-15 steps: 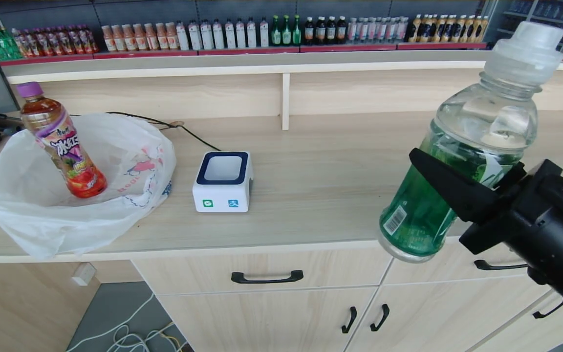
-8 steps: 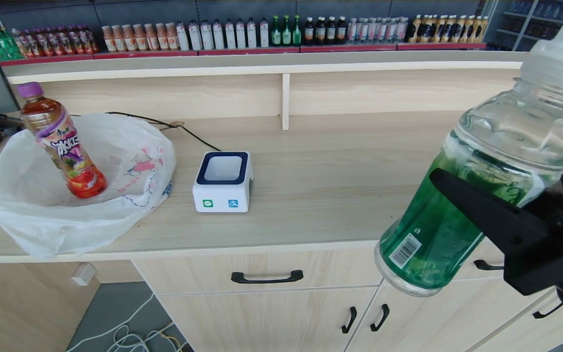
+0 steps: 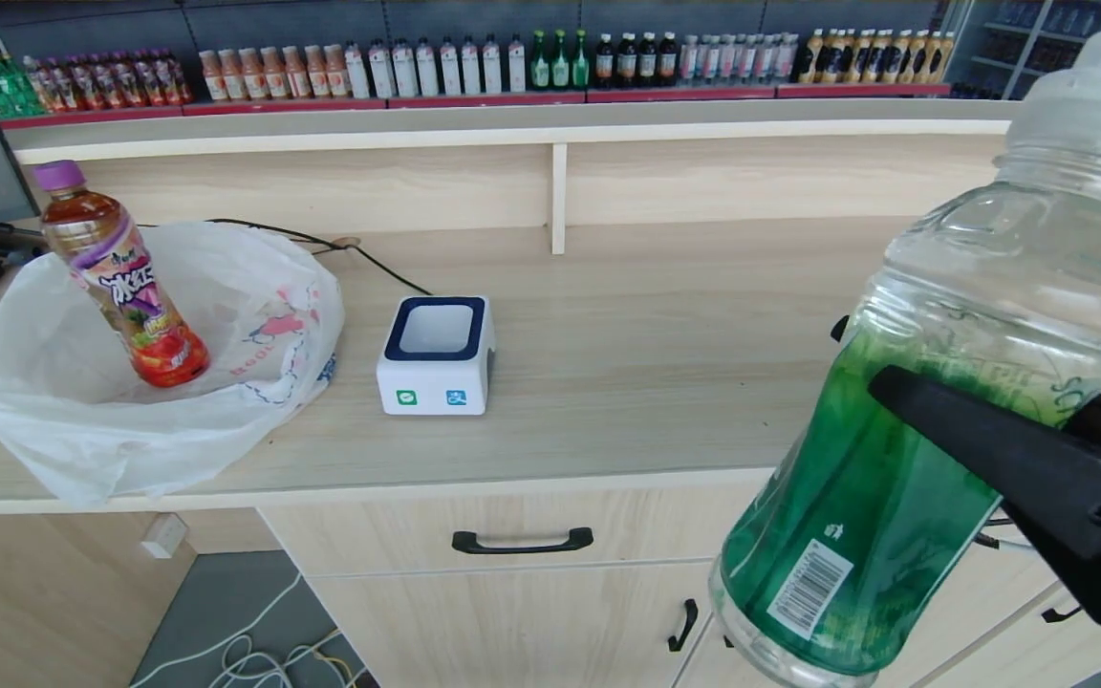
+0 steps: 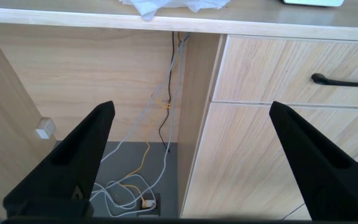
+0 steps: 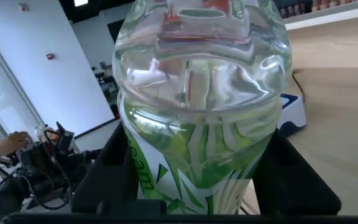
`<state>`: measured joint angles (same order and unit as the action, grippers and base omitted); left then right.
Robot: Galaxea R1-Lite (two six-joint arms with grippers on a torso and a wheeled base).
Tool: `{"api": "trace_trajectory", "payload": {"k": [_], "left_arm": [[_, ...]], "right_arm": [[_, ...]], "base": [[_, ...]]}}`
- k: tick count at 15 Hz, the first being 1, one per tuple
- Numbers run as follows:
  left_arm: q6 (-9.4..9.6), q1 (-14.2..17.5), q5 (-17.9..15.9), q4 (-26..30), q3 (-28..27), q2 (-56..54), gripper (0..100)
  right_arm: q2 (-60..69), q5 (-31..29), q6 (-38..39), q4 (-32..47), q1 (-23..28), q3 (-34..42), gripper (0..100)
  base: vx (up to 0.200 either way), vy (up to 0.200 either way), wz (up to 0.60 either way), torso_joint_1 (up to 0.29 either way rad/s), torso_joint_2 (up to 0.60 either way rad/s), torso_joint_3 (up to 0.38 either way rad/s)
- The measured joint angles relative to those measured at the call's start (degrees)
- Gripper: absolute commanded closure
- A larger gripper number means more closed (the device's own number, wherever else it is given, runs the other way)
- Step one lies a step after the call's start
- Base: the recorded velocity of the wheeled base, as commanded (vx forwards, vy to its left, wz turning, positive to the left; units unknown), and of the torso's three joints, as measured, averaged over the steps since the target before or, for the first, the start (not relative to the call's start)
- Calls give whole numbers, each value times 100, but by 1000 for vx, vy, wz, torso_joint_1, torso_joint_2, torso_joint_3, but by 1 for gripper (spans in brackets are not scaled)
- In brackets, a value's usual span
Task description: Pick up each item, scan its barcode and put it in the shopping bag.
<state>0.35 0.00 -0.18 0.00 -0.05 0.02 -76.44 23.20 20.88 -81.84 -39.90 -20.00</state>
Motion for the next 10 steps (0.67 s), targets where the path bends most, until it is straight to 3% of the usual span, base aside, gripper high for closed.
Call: {"api": "trace_trajectory", "payload": {"k": [4,7,10], "left_arm": [[-2,0,0,0,0,0,0],[-2,0,2,0,0,0,0],[-2,0,2,0,0,0,0]], "right_arm": [[-243,439,638,-162,-6,-138,100],[-432,534,1458,-740,-6,-185,100],[-597,538,2014,-811,-9,-325,100]], "base": [[0,0,0,0,0,0],[0,0,0,0,0,0],[0,0,0,0,0,0]]}}
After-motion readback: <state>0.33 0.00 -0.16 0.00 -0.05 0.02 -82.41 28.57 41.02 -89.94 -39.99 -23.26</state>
